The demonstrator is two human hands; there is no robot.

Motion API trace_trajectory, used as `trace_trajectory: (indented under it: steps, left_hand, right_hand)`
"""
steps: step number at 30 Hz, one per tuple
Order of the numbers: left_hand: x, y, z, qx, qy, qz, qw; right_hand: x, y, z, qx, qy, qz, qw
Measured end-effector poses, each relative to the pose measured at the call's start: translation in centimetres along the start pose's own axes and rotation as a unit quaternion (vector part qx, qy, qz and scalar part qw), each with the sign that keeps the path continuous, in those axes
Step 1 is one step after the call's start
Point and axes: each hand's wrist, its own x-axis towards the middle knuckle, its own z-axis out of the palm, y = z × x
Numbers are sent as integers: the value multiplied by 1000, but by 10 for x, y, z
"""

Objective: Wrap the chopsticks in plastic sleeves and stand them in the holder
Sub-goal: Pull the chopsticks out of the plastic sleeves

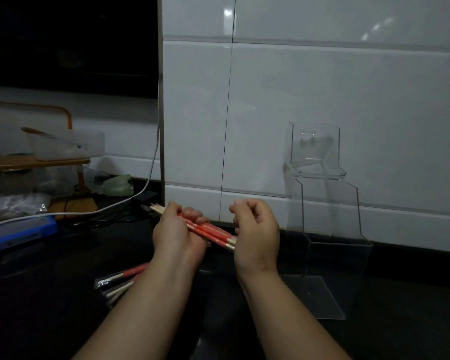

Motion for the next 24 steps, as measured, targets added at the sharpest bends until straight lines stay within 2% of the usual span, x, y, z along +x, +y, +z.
trace_trajectory:
  steps: [4, 11, 17, 20, 24]
  left_hand:
    - [-3, -7, 1, 19, -31, 3, 999]
    - [-15, -26, 5, 121, -60, 41, 990]
    - [-17, -15, 6, 147, -98, 41, 983]
    - [-22, -5, 4, 233, -141, 6, 962]
    - [-25, 3, -2, 405, -183, -64, 893]
  right_hand:
    - [-1, 3, 3, 21, 9, 10, 1000]
    - [0, 2, 1, 27, 18, 24, 999]
    - [6, -1, -3, -1, -7, 55, 998]
    - [10, -6, -7, -11, -13, 58, 998]
    - [16, -12, -14, -14, -37, 68, 997]
